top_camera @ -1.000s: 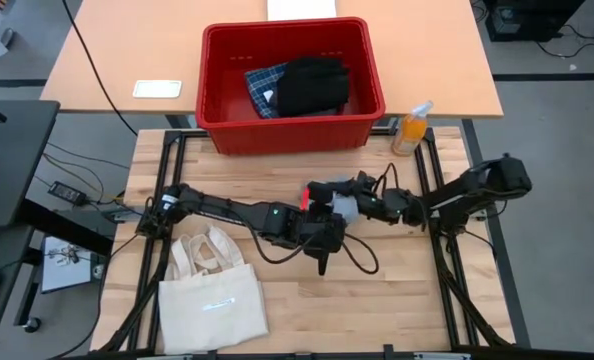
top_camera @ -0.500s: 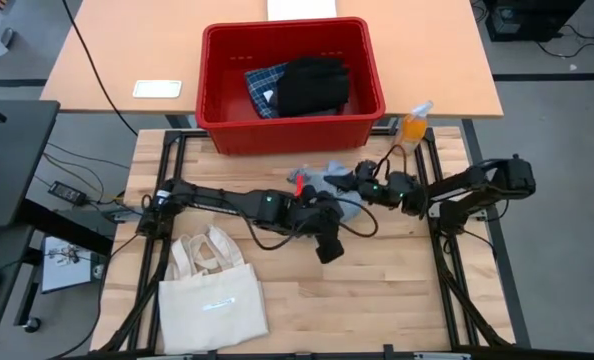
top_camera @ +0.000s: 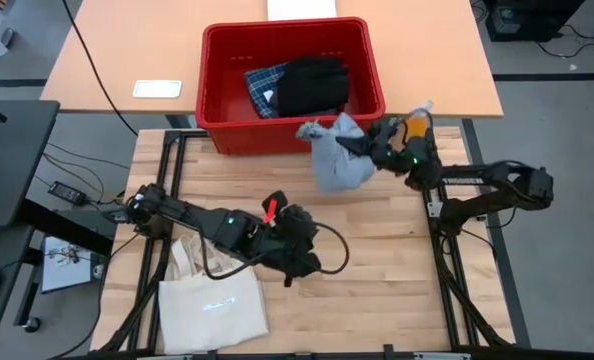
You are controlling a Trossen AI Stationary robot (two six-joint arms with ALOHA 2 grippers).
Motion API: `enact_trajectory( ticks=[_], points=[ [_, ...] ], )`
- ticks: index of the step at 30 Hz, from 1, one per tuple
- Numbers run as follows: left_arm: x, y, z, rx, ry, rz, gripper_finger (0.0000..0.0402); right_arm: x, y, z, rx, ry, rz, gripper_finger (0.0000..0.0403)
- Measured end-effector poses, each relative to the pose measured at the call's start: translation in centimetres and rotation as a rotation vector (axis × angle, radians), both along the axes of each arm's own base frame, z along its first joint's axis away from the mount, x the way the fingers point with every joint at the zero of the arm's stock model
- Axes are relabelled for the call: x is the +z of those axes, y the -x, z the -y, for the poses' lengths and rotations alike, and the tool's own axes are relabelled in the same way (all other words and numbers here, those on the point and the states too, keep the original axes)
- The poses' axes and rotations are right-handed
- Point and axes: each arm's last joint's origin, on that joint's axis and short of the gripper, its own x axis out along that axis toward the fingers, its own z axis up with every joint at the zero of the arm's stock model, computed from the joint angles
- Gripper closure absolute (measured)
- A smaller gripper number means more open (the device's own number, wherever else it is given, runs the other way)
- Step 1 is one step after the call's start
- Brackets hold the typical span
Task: Fold laundry
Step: Stack the gray t-shirt in the red organizer bin
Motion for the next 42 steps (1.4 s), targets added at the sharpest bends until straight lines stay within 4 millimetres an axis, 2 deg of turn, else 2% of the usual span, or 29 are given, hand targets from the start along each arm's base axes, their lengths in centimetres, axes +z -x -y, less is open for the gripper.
enact_trajectory(
  ticks=[6, 11, 15, 20, 23, 28, 36, 38, 42],
  points=[
    [0.3, -0.6, -2.3, -0.092, -0.042, -0.073, 0.0276, 6.4, -1.7, 3.1, -0.045, 0.188, -0.105, 0.0354],
    [2.8, -1.2, -5.8, -0.323, -0.002, -0.013, 0.0296, 11.5, -2.2, 7.0, -0.138, 0.340, -0.174, 0.0353],
    [4.6, -1.1, -9.2, -0.471, 0.021, 0.064, 0.0308, 13.6, -2.7, 10.5, -0.169, 0.406, -0.210, 0.0353],
    [6.3, 0.0, -13.5, -0.575, 0.047, 0.129, 0.0329, 14.2, -3.8, 14.6, -0.220, 0.423, -0.224, 0.0353],
    [6.4, 0.2, -15.5, -0.647, 0.072, 0.147, 0.0345, 14.0, -4.7, 16.8, -0.249, 0.430, -0.235, 0.0352],
    [6.4, 0.5, -18.1, -0.742, 0.128, 0.177, 0.0373, 11.7, -6.5, 20.8, -0.273, 0.375, -0.278, 0.0352],
    [5.9, 1.9, -20.2, -0.783, 0.200, 0.113, 0.0398, 8.5, -9.2, 26.4, -0.249, 0.387, -0.274, 0.0351],
    [6.4, 2.7, -20.2, -0.777, 0.205, 0.108, 0.0398, 7.1, -9.2, 28.0, -0.252, 0.320, -0.350, 0.0351],
    [8.3, 5.1, -19.8, -0.745, 0.173, 0.143, 0.0397, 2.3, -7.8, 31.0, -0.297, 0.135, -0.625, 0.0348]
  ],
)
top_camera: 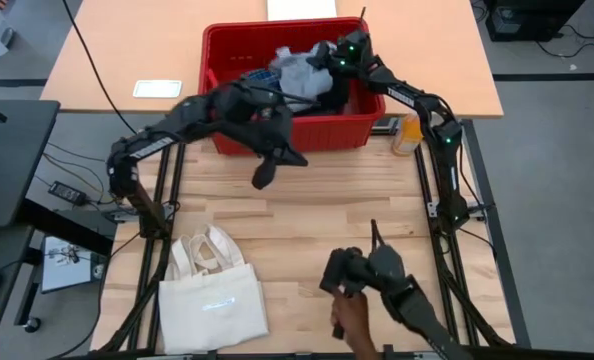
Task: Fold laundry
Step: Stack the gray t-shirt in the red organizer bin
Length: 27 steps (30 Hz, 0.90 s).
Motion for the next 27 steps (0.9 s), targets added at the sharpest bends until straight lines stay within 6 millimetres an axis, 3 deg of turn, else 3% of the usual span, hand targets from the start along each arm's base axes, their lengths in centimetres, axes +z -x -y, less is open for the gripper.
enact_trajectory(
  ticks=[3, 10, 17, 21, 27],
  points=[
    [1.6, 2.1, 0.4, 0.059, -0.025, 0.040, 0.0397, -1.1, 1.3, 1.3, 0.030, -0.006, -0.032, 0.0327],
    [4.6, 6.5, 1.0, 0.173, -0.098, 0.132, 0.0397, 0.3, 3.4, 1.5, 0.014, 0.054, -0.095, 0.0210],
    [5.7, 8.8, 0.6, 0.220, -0.123, 0.175, 0.0397, 2.4, 4.3, 0.7, -0.044, 0.086, -0.135, 0.0098],
    [5.9, 9.6, 0.2, 0.226, -0.158, 0.176, 0.0397, 3.2, 4.8, -0.3, -0.128, 0.059, -0.229, 0.0080],
    [6.2, 10.8, -0.5, 0.245, -0.224, 0.180, 0.0397, 5.6, 4.6, -2.4, -0.238, 0.152, -0.344, 0.0088]
  ],
)
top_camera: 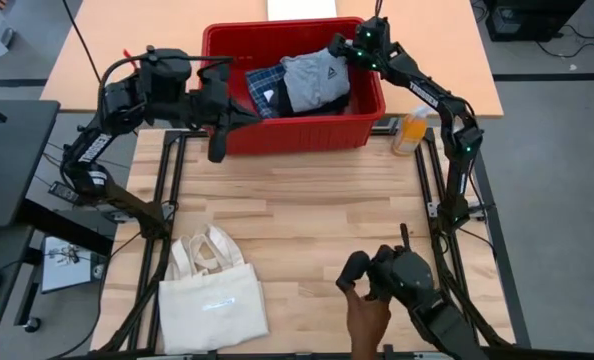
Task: Fold laundry
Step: Stack the gray t-shirt in the red organizer bin, then return to Home Position
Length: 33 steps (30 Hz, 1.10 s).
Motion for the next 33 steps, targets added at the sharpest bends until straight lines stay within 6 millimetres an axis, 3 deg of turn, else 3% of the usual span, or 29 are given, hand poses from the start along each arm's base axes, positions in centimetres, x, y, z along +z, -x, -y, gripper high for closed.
enact_trajectory(
  ticks=[10, 15, 18, 24, 29, 33],
  points=[
    [0.3, 1.9, -1.6, 0.055, -0.133, -0.020, 0.0397, 5.5, 2.1, -4.2, -0.124, 0.160, -0.173, 0.0101],
    [0.0, 2.7, -2.9, 0.104, -0.174, -0.021, 0.0399, 8.1, 3.8, -6.8, -0.009, 0.194, -0.207, 0.0104],
    [-2.0, 2.3, -4.1, 0.113, -0.152, -0.034, 0.0400, 9.5, 4.3, -9.5, 0.113, 0.184, -0.217, 0.0104],
    [-8.1, 1.8, -5.3, 0.229, -0.036, 0.018, 0.0400, 13.4, 6.7, -15.7, 0.298, 0.266, -0.217, 0.0104],
    [-11.3, 3.8, -3.8, 0.395, 0.003, 0.081, 0.0401, 16.0, 9.4, -21.5, 0.289, 0.435, -0.283, 0.0104],
    [-13.3, 6.2, -1.6, 0.469, 0.009, 0.148, 0.0401, 15.2, 11.2, -24.8, 0.203, 0.467, -0.338, 0.0104]
  ],
)
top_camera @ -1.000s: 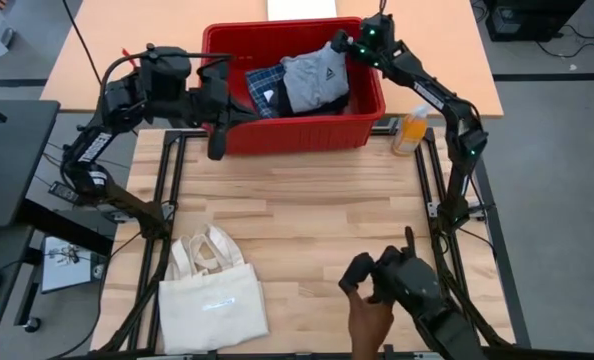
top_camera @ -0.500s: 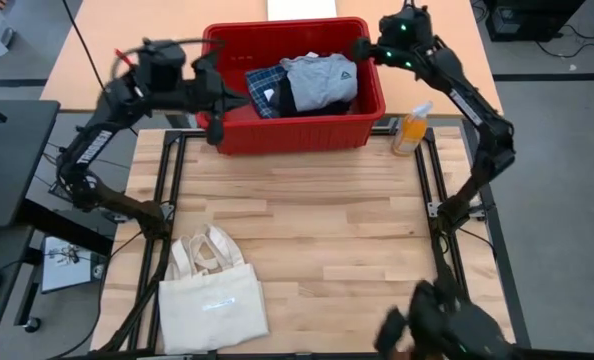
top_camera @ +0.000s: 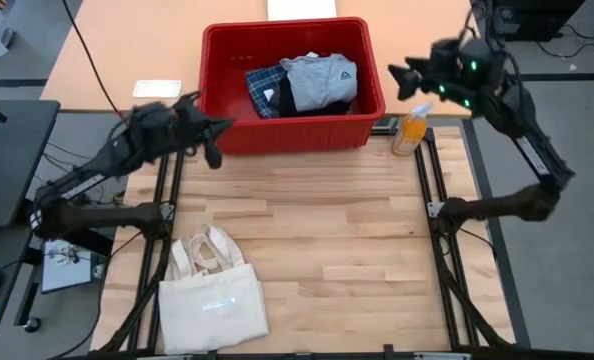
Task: Fold laundry
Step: Return to Home Position
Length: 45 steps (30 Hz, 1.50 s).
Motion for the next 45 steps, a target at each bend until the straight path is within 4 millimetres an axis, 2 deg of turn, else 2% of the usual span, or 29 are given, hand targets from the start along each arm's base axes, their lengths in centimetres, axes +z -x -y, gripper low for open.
enact_trajectory(
  ticks=[5, 10, 20, 26, 32, 39, 45],
  points=[
    [-3.2, 2.6, 2.0, 0.084, 0.032, 0.067, 0.0401, -3.7, 1.0, -2.6, -0.014, -0.032, 0.054, 0.0104],
    [-7.2, 4.0, 2.9, 0.138, 0.064, 0.052, 0.0401, -8.9, 0.8, -4.1, 0.009, -0.046, 0.132, 0.0104],
    [-12.5, 4.9, 3.8, 0.215, 0.311, 0.143, 0.0399, -22.0, 0.6, -6.5, 0.061, -0.273, 0.265, 0.0104],
    [-14.9, 5.4, 4.6, 0.247, 0.461, 0.230, 0.0398, -27.5, 1.2, -7.7, 0.080, -0.393, 0.378, 0.0104],
    [-16.5, 6.2, 5.5, 0.226, 0.490, 0.274, 0.0398, -30.2, 2.1, -8.5, 0.085, -0.459, 0.412, 0.0104],
    [-17.0, 8.0, 6.0, 0.243, 0.462, 0.261, 0.0398, -31.1, 3.2, -8.9, 0.088, -0.454, 0.445, 0.0104],
    [-17.0, 10.4, 6.5, 0.222, 0.462, 0.348, 0.0398, -32.0, 4.3, -9.2, 0.079, -0.492, 0.452, 0.0114]
  ],
)
